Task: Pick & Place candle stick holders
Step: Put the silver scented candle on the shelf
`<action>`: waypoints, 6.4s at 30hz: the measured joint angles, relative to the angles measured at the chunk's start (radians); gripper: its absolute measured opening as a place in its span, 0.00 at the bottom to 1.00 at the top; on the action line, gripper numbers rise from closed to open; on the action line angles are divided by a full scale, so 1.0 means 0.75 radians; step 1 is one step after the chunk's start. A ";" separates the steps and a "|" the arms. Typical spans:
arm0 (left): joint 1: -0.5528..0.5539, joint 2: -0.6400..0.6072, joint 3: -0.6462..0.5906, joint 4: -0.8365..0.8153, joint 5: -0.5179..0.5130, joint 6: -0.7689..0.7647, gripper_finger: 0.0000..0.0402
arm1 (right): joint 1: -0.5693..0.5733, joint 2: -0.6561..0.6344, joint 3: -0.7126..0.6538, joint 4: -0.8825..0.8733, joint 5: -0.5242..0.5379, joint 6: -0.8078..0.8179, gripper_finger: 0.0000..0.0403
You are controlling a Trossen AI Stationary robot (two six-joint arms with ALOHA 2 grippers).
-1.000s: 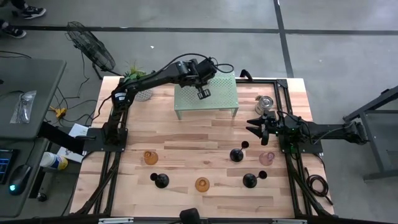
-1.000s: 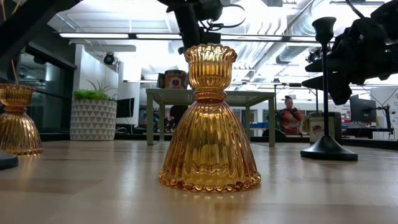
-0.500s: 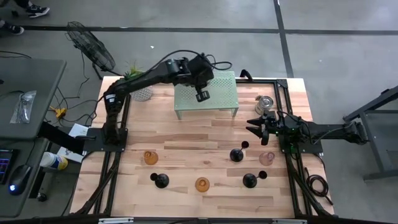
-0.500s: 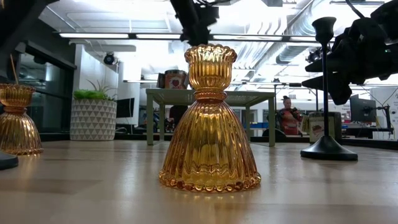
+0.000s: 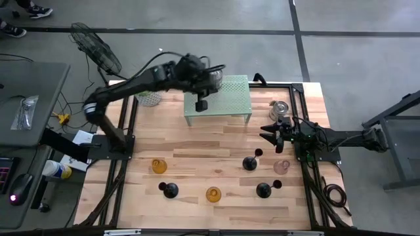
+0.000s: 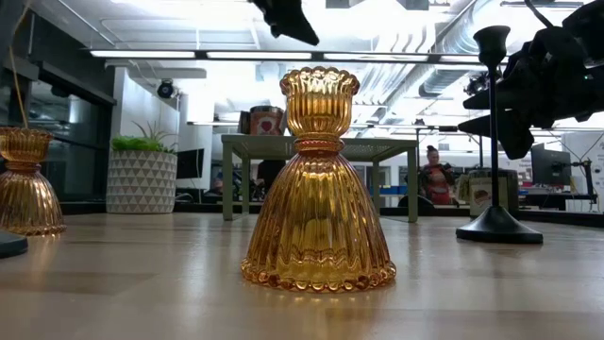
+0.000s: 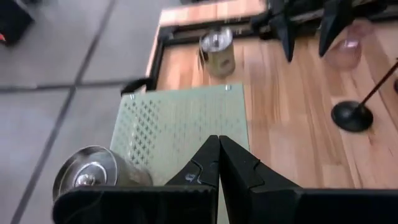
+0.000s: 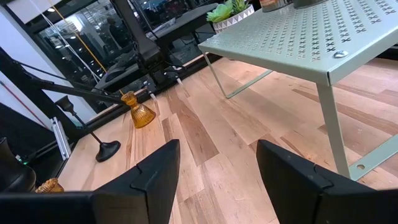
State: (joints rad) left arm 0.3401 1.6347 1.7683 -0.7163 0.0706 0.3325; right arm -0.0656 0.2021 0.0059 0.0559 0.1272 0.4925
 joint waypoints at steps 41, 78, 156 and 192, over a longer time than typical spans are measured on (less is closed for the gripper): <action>0.192 -1.526 -2.157 1.512 0.244 -0.611 0.00 | 0.000 0.000 0.000 0.000 0.000 0.000 0.51; 0.192 -2.170 -2.321 0.998 0.171 -0.589 0.00 | 0.000 0.000 0.000 0.000 0.000 0.000 0.51; 0.043 -2.166 -2.324 0.953 -0.049 -0.554 0.00 | 0.000 0.049 0.067 -0.006 0.000 -0.002 0.51; 0.043 -2.166 -2.324 0.953 -0.049 -0.555 0.00 | -0.671 0.845 1.122 -1.470 0.105 0.150 0.51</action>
State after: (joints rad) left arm 0.3725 0.0105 0.0250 -0.0017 0.0337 -0.0837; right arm -0.5686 0.8359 0.8474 -1.0469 0.2062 0.6050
